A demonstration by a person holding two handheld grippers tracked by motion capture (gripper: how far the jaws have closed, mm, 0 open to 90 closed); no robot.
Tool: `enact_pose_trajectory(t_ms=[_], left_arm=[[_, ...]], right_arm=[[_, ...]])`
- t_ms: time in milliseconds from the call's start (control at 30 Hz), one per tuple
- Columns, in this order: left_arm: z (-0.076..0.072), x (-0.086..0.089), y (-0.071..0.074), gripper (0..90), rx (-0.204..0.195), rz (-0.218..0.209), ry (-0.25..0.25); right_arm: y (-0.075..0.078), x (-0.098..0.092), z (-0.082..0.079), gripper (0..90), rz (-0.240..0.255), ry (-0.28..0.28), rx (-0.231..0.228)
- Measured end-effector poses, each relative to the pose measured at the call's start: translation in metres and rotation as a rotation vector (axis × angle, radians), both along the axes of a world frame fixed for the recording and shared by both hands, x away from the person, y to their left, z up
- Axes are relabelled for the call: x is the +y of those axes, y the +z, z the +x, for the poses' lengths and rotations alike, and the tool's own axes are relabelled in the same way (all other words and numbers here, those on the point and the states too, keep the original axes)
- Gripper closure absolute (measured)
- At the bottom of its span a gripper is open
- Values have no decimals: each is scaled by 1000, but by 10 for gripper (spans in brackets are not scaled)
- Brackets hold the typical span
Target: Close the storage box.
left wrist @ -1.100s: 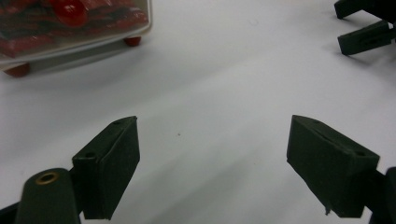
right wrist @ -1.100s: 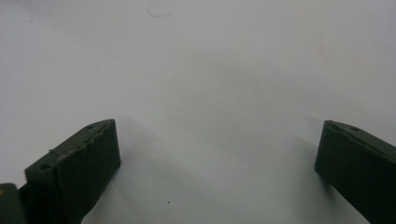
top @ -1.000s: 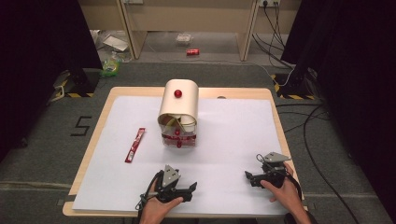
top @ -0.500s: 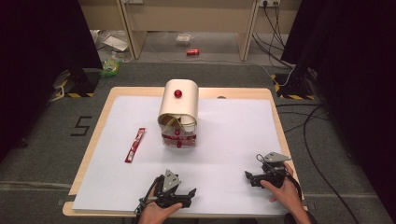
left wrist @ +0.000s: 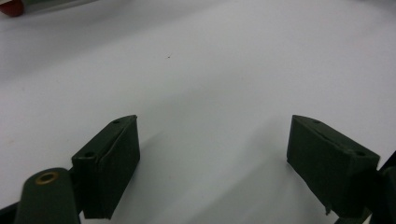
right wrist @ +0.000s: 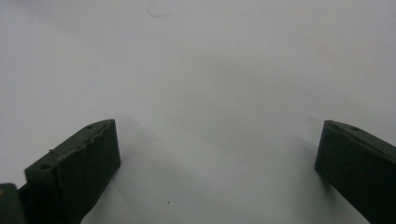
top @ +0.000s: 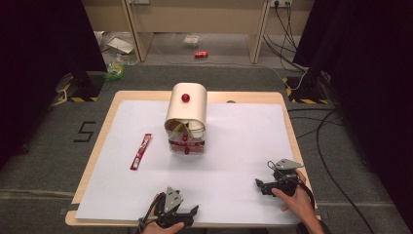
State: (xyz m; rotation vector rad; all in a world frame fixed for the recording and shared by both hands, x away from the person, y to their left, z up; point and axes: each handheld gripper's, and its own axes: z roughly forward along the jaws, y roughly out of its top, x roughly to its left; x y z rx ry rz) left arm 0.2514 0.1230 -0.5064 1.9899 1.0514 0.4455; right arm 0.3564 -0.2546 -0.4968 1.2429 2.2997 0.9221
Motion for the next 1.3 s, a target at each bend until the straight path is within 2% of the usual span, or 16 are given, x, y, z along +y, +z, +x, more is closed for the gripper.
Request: enact_pose_trajectory(t_ms=[67, 500, 667, 1300], left_arm=[[-4, -1, -2, 164, -25, 27, -2], [-22, -4, -8, 159, -71, 0, 57], [-26, -3, -9, 159, -78, -6, 58], [-26, -2, -10, 156, -84, -16, 53]], right_arm=[[0, 0, 0, 6, -1, 0, 0], [0, 0, 0, 6, -1, 1, -3], [0, 0, 0, 6, -1, 0, -3], [0, 0, 0, 6, -2, 1, -4]])
